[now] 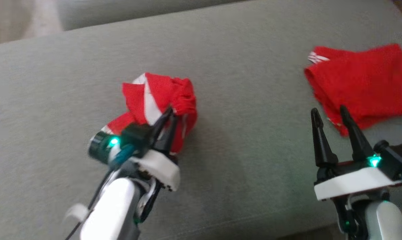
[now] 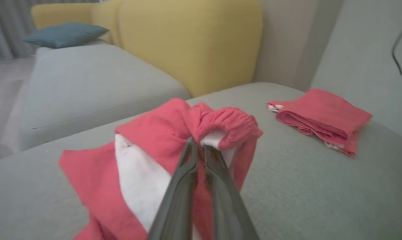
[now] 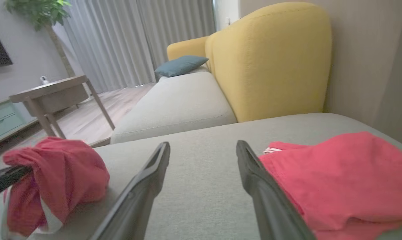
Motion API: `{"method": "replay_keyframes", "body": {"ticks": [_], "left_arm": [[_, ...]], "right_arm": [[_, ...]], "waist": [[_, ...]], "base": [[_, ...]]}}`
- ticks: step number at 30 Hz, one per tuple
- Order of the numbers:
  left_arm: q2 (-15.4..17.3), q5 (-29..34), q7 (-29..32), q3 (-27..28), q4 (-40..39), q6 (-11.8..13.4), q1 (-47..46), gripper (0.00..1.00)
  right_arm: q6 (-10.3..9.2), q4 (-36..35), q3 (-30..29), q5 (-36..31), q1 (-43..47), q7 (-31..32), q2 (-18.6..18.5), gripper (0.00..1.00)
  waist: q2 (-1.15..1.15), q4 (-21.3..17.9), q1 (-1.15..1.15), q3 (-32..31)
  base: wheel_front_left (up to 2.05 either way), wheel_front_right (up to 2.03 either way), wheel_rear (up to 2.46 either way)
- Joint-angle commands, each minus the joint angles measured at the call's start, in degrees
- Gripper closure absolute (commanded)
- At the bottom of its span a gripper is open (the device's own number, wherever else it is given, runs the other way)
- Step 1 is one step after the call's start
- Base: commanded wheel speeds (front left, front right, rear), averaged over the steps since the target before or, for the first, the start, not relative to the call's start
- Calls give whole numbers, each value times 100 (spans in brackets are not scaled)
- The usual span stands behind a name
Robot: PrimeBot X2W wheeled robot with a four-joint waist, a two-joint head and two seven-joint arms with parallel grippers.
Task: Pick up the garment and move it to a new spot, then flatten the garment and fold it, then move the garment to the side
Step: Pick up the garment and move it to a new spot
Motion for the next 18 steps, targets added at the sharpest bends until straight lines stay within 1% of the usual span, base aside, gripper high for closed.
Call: {"method": "replay_keyframes", "body": {"ticks": [1,5,10,11,12,13,18], "left_arm": [[-22,65,-15,50,35,-60,-387,100],[-66,123,8,-262,834,-213,-830,100],[-90,144,48,-509,1664,-341,-1266,100],[-93,143,26,-537,1772,-356,-1334,82],[-96,120,7,-552,1867,-369,-1385,51],[-98,103,-11,-566,1949,-377,-1434,0],[-105,124,-201,-672,2184,-385,-1607,0]], "right_arm": [[37,-159,154,75,-262,-94,-19,0],[37,-30,219,236,-368,-261,-18,0],[37,129,311,404,-502,-504,-18,0],[37,166,335,428,-532,-547,-18,0],[37,201,354,446,-561,-591,-18,0],[37,236,370,462,-590,-631,-18,0],[37,394,392,490,-685,-756,-17,0]], "waist": [[0,-528,0,376],[0,-930,0,724],[0,-1203,0,1079],[0,-1231,0,1129],[0,-1250,0,1173],[0,-1262,0,1212],[0,-1236,0,1278]], "base": [[0,0,0],[0,0,0],[0,0,0],[0,0,0],[0,0,0],[0,0,0],[0,0,0]]}}
